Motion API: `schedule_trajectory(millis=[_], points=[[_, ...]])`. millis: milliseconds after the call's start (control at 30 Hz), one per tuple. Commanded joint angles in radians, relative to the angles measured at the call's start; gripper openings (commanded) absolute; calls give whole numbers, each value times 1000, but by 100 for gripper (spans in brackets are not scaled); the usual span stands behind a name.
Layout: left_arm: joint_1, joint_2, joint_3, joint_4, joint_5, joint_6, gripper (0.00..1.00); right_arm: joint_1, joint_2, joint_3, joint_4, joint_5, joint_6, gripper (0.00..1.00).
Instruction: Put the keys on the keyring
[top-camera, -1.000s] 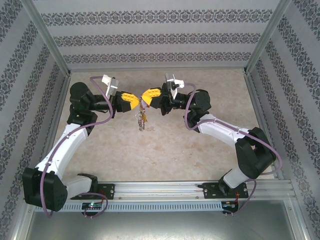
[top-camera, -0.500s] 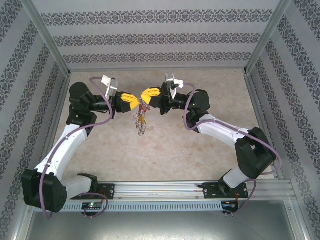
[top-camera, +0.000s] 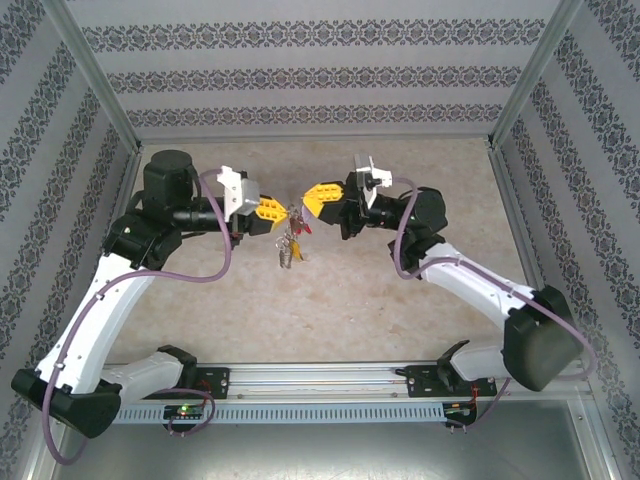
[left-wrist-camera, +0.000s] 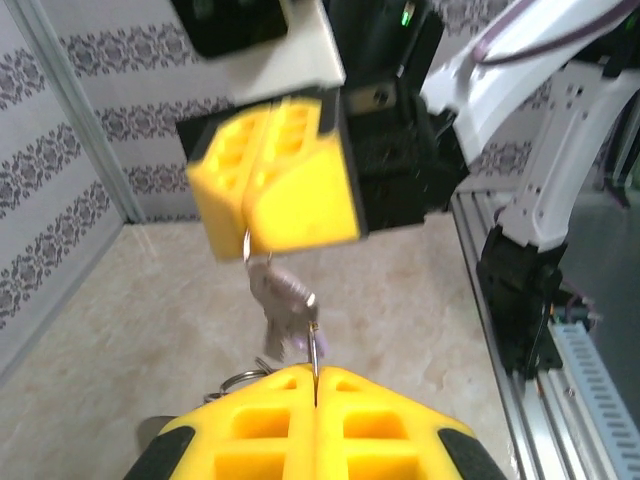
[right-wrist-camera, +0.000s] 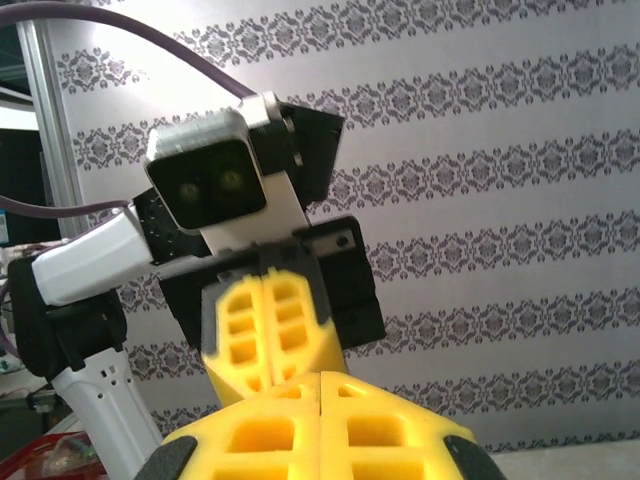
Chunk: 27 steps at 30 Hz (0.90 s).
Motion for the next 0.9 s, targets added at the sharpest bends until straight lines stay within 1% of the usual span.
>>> schedule_trajectory(millis=[0, 67, 267, 500, 700, 867], points=[[-65, 41, 77, -223, -153, 187, 0, 1, -53, -37, -54, 2, -94, 0], [-89, 63, 105, -252, -183, 203, 0, 6, -75, -56, -61, 9, -127, 0], [-102, 84, 129, -251, -175, 205, 0, 52, -116, -103, -108, 31, -244, 0], [-104, 91, 130, -256, -132, 204, 0, 65, -106, -123, -103, 36, -277, 0], [-103, 90, 132, -268, -90, 206, 0, 64, -125, -158, -107, 101, -329, 0], [-102, 94, 134, -268, -65, 204, 0, 62, -134, -171, -119, 92, -349, 0]])
